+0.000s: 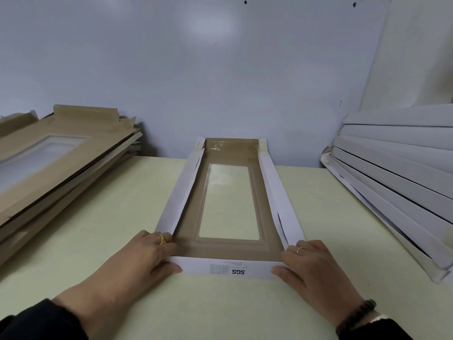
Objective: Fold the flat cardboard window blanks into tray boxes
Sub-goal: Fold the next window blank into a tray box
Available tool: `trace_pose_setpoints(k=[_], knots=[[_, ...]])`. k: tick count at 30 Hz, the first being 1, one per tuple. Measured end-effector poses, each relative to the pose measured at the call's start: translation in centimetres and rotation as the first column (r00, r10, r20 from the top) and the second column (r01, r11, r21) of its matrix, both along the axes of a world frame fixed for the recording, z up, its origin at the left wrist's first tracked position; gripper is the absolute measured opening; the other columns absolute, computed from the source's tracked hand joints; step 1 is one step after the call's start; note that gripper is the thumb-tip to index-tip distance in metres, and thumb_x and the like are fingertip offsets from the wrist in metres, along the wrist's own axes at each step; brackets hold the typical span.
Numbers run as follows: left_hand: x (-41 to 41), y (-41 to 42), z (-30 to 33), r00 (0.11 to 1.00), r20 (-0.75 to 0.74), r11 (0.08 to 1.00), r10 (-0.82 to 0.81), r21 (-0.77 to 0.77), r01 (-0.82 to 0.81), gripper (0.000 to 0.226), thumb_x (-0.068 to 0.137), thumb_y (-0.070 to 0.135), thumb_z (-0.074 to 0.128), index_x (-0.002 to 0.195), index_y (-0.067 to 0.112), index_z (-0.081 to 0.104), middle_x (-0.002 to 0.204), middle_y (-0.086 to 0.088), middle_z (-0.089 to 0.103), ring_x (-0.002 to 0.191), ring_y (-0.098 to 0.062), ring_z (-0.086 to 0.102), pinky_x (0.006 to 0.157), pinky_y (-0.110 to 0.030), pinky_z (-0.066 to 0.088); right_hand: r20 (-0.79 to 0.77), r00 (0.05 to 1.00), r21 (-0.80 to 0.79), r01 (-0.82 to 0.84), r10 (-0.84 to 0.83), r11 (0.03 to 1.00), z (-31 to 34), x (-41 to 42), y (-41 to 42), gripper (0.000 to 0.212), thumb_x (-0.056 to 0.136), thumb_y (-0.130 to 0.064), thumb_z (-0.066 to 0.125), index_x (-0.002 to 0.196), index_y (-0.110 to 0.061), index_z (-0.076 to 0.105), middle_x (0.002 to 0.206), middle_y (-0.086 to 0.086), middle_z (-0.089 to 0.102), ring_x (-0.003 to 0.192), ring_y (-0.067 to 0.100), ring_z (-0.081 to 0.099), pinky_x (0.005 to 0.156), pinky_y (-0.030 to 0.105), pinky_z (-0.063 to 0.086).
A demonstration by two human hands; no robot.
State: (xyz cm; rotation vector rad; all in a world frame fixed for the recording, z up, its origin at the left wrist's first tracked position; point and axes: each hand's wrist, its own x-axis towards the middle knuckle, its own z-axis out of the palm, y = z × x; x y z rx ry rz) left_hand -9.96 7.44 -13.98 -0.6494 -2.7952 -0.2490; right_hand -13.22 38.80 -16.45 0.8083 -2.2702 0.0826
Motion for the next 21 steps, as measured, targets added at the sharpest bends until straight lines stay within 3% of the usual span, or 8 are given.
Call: trace_pose_setpoints(k=[5,7,9,11,13,16,19,21], knots=[[0.2,0.5,0.0,0.995,0.095,0.998,-0.031,0.05,0.026,0.025,0.097,0.025,0.042,0.116,0.037,0.053,0.083,0.025,0.032,0.074,0.003,0.034,0.069,-0.011,0.029,0.043,0.998,-0.001,-0.041,0.041,0.999,0.5,0.5,-0.2,0.06,0.097,-0.045,0.022,0.05,-0.017,0.048,0.05,-0.006,0.048,0.049,0.018,0.05,0.06,0.027,0.031],[0.3,0.5,0.7,0.995,0.099,1.0,-0.023,-0.014,0.024,0.037,0.091,0.01,0.046,0.11,0.04,0.055,0.082,0.02,0.042,0.072,-0.004,0.041,0.074,-0.015,0.031,0.087,0.993,0.007,-0.085,0.085,0.996,0.9,1.2,-0.7,0.047,0.091,-0.04,0.038,0.051,-0.018,0.051,0.05,-0.005,0.05,0.049,0.017,0.05,0.058,0.025,0.033],[0.2,-0.1,1.4,0.998,0.061,0.997,-0.022,-0.07,0.026,0.038,0.073,-0.004,0.056,0.082,0.032,0.061,0.068,0.015,0.045,0.06,-0.01,0.049,0.074,-0.017,0.032,0.173,0.967,-0.065,-0.177,0.186,0.982,1.1,2.2,-1.6,0.027,0.084,-0.029,0.045,0.06,-0.02,0.052,0.051,-0.005,0.05,0.052,0.013,0.046,0.055,0.022,0.033],[0.1,-1.2,1.9,0.999,-0.034,0.99,-0.018,-0.139,0.013,0.028,0.055,0.001,0.063,0.062,0.028,0.057,0.057,0.017,0.041,0.05,-0.009,0.05,0.069,-0.014,0.031,0.253,0.915,-0.182,-0.275,0.315,0.944,1.2,3.0,-2.3,0.015,0.08,-0.018,0.042,0.072,-0.021,0.054,0.058,-0.005,0.053,0.057,0.009,0.043,0.057,0.019,0.034],[-0.2,-2.5,1.9,0.998,-0.044,0.981,0.038,-0.187,-0.046,0.024,0.054,0.004,0.067,0.059,0.027,0.063,0.056,0.015,0.05,0.054,-0.011,0.056,0.069,-0.017,0.037,0.278,0.888,-0.248,-0.302,0.367,0.92,1.5,3.1,-2.3,0.028,0.071,-0.011,0.037,0.081,-0.015,0.063,0.07,-0.005,0.06,0.068,0.01,0.05,0.068,0.023,0.039],[0.2,-3.0,3.0,0.981,-0.043,0.949,0.189,-0.25,-0.194,0.033,0.053,-0.002,0.048,0.056,0.026,0.066,0.059,0.009,0.056,0.057,-0.018,0.061,0.051,-0.024,0.045,0.262,0.933,-0.19,-0.201,0.247,0.961,1.9,2.1,-1.4,0.042,0.058,-0.001,0.04,0.085,-0.015,0.068,0.085,-0.008,0.066,0.087,0.008,0.058,0.09,0.021,0.034],[1.2,-0.4,3.1,0.978,-0.125,0.974,0.169,-0.132,-0.185,0.039,0.053,-0.001,0.05,0.075,0.022,0.072,0.073,0.004,0.064,0.064,-0.02,0.064,0.055,-0.023,0.045,0.294,0.95,-0.029,-0.1,0.104,0.995,1.5,1.3,-1.7,0.029,0.052,-0.009,0.08,0.073,-0.023,0.068,0.08,-0.015,0.065,0.082,0.005,0.065,0.099,0.026,0.028],[2.4,3.1,2.8,0.991,-0.116,0.998,0.06,0.026,-0.058,0.029,0.078,0.016,0.045,0.091,0.019,0.072,0.079,0.005,0.066,0.07,-0.015,0.065,0.061,-0.018,0.044,0.271,0.954,-0.006,-0.127,0.124,0.992,1.4,1.1,-2.9,0.017,0.058,-0.022,0.08,0.064,-0.023,0.065,0.069,-0.014,0.062,0.071,0.006,0.064,0.096,0.03,0.031]])
